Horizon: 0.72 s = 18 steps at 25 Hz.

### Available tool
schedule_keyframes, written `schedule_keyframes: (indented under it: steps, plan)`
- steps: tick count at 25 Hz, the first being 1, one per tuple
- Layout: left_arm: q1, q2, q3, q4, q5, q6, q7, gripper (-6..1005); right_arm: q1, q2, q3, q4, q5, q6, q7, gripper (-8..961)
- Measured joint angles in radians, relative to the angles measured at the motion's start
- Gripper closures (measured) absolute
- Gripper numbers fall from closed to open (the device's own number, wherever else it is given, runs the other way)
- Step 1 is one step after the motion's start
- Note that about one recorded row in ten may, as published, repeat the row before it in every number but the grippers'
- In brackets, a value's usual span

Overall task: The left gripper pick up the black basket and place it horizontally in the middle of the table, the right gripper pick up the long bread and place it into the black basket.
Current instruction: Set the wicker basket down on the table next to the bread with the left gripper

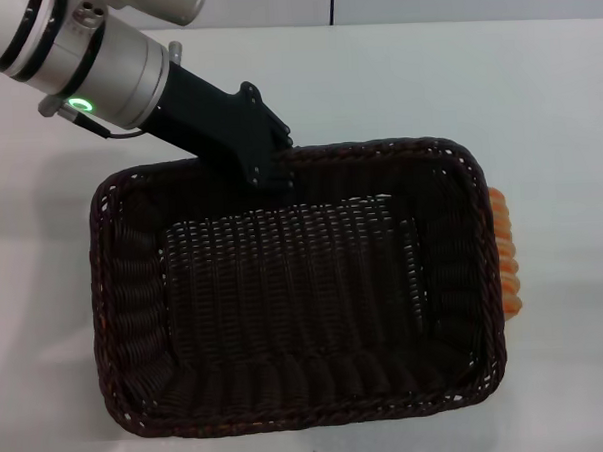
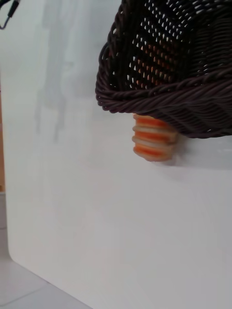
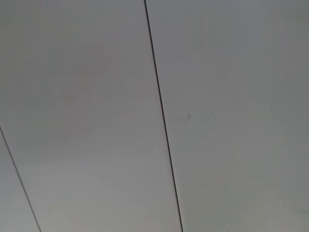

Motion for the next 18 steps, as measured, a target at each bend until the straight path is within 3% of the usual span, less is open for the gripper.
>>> schedule_keyframes:
  steps: [4, 12, 18]
  plan:
    - [0.001, -0.010, 0.005, 0.025, -0.002, 0.055, -0.012, 811, -0.003, 0.000, -0.001, 0.000, 0.000, 0.001, 0.000, 294]
    - [0.006, -0.009, 0.007, 0.030, -0.026, 0.108, -0.034, 781, -0.004, 0.000, -0.004, 0.000, 0.000, 0.001, 0.000, 298]
    - [0.016, -0.008, 0.008, -0.013, -0.029, 0.140, -0.033, 467, -0.006, 0.000, -0.005, 0.001, 0.000, 0.001, 0.000, 302]
